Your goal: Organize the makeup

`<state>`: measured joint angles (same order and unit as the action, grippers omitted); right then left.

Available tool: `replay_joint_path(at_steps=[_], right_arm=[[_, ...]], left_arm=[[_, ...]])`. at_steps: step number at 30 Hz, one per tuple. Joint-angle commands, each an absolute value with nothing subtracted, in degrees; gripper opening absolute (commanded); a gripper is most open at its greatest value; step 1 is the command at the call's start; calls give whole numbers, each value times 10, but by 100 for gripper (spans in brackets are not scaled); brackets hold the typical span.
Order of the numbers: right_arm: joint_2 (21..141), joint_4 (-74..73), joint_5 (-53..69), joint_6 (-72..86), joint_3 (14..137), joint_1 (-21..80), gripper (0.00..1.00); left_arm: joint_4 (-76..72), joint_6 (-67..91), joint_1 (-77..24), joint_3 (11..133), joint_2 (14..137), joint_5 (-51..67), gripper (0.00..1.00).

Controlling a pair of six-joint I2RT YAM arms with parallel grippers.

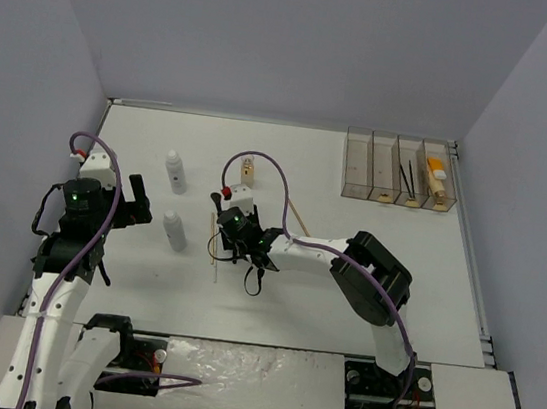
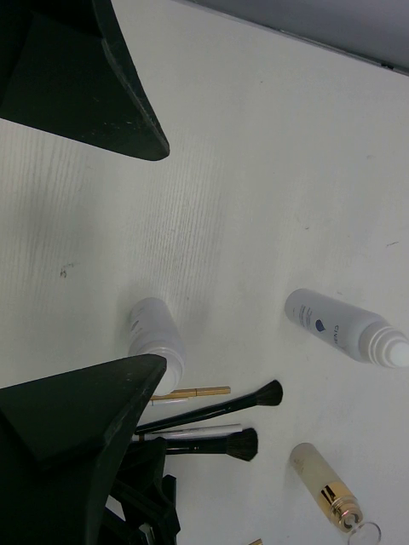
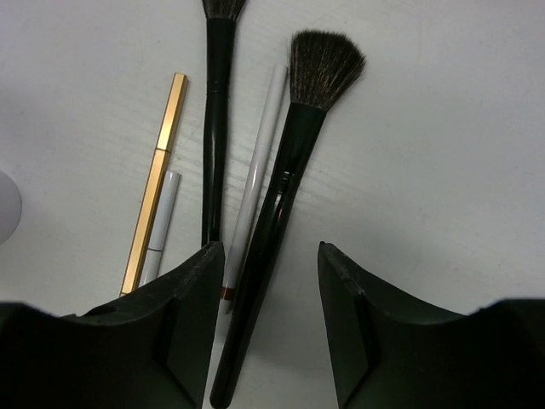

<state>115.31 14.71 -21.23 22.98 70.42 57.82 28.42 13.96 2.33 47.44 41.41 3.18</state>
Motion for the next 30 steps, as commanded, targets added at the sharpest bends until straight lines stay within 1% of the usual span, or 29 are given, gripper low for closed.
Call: replay_joint_path(at_steps=[1,6,16,20,24,30], right_arm=[[1140,185,-258,241,732,575,44],[1144,186,-262,245,737,575,41],[1188,183,-276,245,776,569,34],[1192,185,-281,251,772,561,29],[1189,185,-279,251,768,556,26],[1201,184,-265,255,762,549,24]], left_arm=[[255,144,26,500,418,36,97],[254,144,27,500,412,36,97],[255,145,27,501,414,37,97],[254,145,26,499,413,36,97],[255,145,26,500,415,37,97],[255,144,27,500,415,37,97]])
